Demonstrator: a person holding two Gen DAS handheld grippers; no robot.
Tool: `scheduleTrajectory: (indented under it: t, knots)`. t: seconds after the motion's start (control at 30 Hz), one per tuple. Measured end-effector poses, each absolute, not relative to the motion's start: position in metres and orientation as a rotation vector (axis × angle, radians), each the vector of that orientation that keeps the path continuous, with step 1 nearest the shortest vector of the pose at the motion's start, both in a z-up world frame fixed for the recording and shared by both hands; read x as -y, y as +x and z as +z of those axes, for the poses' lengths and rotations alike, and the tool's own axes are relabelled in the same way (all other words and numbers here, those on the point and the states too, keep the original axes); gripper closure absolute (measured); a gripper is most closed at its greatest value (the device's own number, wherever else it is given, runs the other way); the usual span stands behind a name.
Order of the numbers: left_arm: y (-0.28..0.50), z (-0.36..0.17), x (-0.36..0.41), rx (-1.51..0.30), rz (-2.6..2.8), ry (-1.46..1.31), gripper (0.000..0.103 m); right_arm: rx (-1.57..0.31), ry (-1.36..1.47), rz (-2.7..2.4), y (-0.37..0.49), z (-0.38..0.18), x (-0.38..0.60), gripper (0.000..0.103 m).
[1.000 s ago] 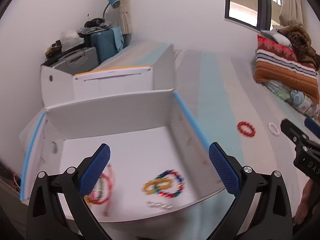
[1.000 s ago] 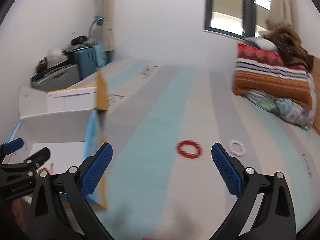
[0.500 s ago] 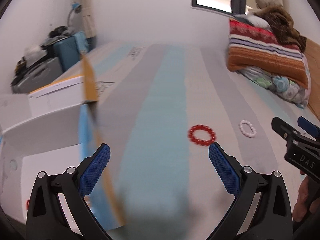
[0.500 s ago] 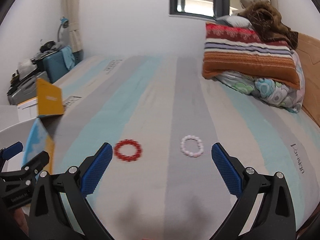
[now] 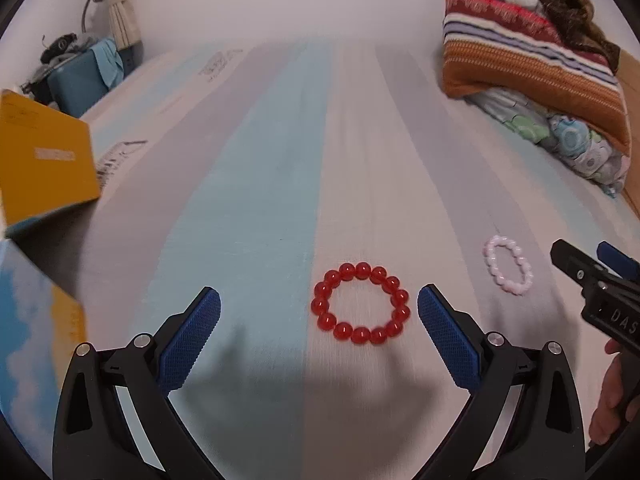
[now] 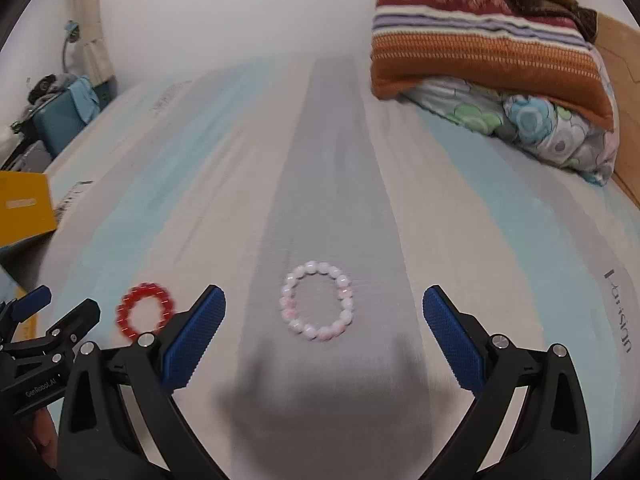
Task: Organize jewelry
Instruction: 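Move both tools back over the red and pink bead bracelets on the bed, then grasp the red bead bracelet with the left tool while the right tool grasps the pink-white bead bracelet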
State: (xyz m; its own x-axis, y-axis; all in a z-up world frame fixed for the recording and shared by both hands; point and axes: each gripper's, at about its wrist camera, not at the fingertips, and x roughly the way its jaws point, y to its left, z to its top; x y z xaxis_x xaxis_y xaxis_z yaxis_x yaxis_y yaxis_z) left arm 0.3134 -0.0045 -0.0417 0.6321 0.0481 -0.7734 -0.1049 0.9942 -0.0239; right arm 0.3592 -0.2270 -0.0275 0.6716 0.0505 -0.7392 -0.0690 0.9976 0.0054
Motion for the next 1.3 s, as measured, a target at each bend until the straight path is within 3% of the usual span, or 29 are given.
scheduleTrajectory:
  t: [0.27, 0.5, 0.57, 0.73, 0.8, 0.9, 1.03, 1.3]
  knots:
    - [0.350, -0.080, -0.004, -0.953, 0.113, -0.055, 0.007, -0.937, -0.032, 0.051, 0.396, -0.075, 0.231, 0.015]
    - [0.360, -0.102, -0.009, -0.997, 0.126, -0.047, 0.010, -1.001, 0.022, 0.040, 0.408, -0.104, 0.246, 0.029]
    - [0.358, -0.102, -0.006, -0.995, 0.120, -0.035, 0.015, -0.998, 0.019, 0.032, 0.406, -0.103, 0.247, 0.035]
    - [0.353, -0.101, 0.002, -0.995, 0.080, -0.011, 0.041, -1.011, 0.037, 0.037, 0.405, -0.103, 0.250, 0.061]
    - [0.352, -0.101, 0.004, -0.995, 0.071, -0.009, 0.050, -1.016, 0.047, 0.031, 0.406, -0.103, 0.252, 0.076]
    - [0.351, -0.099, 0.006, -1.000, 0.053, -0.003, 0.065, -1.019, 0.053, 0.025, 0.408, -0.103, 0.254, 0.086]
    - [0.349, -0.098, 0.008, -1.004, 0.037, 0.007, 0.084, -1.016, 0.052, 0.025, 0.406, -0.102, 0.252, 0.091]
    - [0.344, -0.089, 0.010, -0.995, -0.002, -0.002, 0.090, -0.994, 0.078, 0.046, 0.401, -0.093, 0.252, 0.091]
